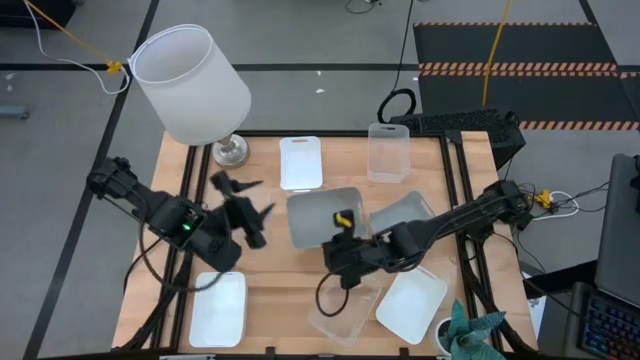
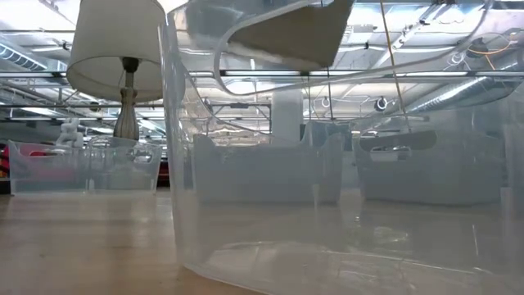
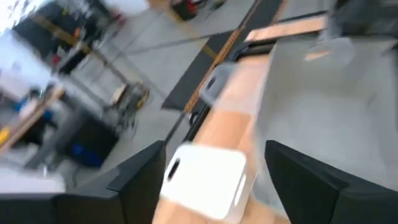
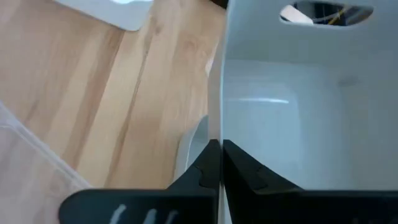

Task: Stack baskets by color
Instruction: Stack the bottom gray bin on the middle gray bin

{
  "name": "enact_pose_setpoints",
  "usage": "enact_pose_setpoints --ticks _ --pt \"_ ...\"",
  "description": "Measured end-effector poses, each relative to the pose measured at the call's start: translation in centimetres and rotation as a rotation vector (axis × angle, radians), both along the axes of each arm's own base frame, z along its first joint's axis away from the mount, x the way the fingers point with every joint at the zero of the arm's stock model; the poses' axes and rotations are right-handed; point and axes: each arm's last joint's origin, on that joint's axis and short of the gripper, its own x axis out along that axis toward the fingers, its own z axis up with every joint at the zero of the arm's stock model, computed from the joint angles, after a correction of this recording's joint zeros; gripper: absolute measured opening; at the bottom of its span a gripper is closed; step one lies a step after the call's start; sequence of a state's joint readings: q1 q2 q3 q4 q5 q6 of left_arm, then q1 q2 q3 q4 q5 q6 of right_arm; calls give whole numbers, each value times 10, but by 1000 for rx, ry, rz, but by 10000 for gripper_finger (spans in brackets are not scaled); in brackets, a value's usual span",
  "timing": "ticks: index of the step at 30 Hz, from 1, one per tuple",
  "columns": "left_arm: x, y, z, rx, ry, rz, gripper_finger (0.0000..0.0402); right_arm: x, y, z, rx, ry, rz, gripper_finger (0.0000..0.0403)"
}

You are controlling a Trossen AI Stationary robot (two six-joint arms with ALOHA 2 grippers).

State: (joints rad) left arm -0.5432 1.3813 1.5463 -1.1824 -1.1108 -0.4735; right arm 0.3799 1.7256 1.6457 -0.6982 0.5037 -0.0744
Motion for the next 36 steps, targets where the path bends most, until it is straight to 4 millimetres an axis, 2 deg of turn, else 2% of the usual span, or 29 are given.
enact_pose_setpoints --ticks 4,8,12,18,22,28,36 --pt "-15 8 -5 -71 -6 101 246 -5 -9 25 84 -38 -84 0" --pt "-18 11 -17 -82 2 149 230 -5 -19 50 152 -80 -147 0" --pt "-19 14 -32 -8 26 168 219 -7 -32 61 163 -64 -178 0" --pt "-24 26 -45 -16 77 198 204 -2 -42 51 146 -12 -221 0" --pt "-33 33 -50 -54 36 192 189 3 -40 37 125 33 -217 0" --pt "-36 38 -54 -164 -29 18 165 6 -40 19 96 67 -199 0" --pt "-45 46 -58 -185 -121 -167 152 11 -40 -12 93 105 -114 0"
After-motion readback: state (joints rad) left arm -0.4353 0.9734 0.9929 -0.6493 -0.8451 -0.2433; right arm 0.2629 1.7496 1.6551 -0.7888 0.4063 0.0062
